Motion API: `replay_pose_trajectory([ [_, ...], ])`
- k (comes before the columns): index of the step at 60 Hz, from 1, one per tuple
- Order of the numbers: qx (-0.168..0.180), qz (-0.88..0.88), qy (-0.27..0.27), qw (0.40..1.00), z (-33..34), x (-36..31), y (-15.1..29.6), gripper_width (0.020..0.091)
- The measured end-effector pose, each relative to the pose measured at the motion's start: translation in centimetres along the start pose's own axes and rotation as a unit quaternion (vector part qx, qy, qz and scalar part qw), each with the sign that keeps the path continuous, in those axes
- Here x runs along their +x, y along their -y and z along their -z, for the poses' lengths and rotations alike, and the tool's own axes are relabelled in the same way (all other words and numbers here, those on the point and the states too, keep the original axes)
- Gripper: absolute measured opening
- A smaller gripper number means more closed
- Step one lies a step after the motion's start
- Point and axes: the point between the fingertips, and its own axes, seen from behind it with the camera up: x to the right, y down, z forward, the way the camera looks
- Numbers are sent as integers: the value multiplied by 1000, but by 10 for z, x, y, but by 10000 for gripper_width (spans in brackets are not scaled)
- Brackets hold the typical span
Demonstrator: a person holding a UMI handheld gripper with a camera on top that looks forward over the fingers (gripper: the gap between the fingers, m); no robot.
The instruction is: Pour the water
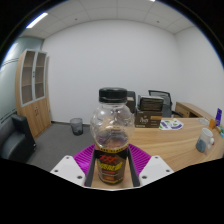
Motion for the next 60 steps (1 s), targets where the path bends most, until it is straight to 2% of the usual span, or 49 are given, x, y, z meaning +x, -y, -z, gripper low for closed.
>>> replay_pose_trajectory([
  [4, 11, 0, 3, 1000, -2, 0, 3, 514],
  [12, 16, -8, 5, 1000, 1, 0, 5, 381],
  [22, 16, -55, 17, 998, 18, 10, 25, 381],
  [35, 52, -271, 106, 955, 38, 81, 115, 379],
  [42, 65, -413, 158, 895, 47, 127, 157, 376],
  [47, 60, -529, 203, 822, 52, 164, 177, 377],
  [52, 50, -637, 229, 734, 45, 211, 179, 376],
  [60, 36, -747, 236, 621, 31, 277, 161, 377],
])
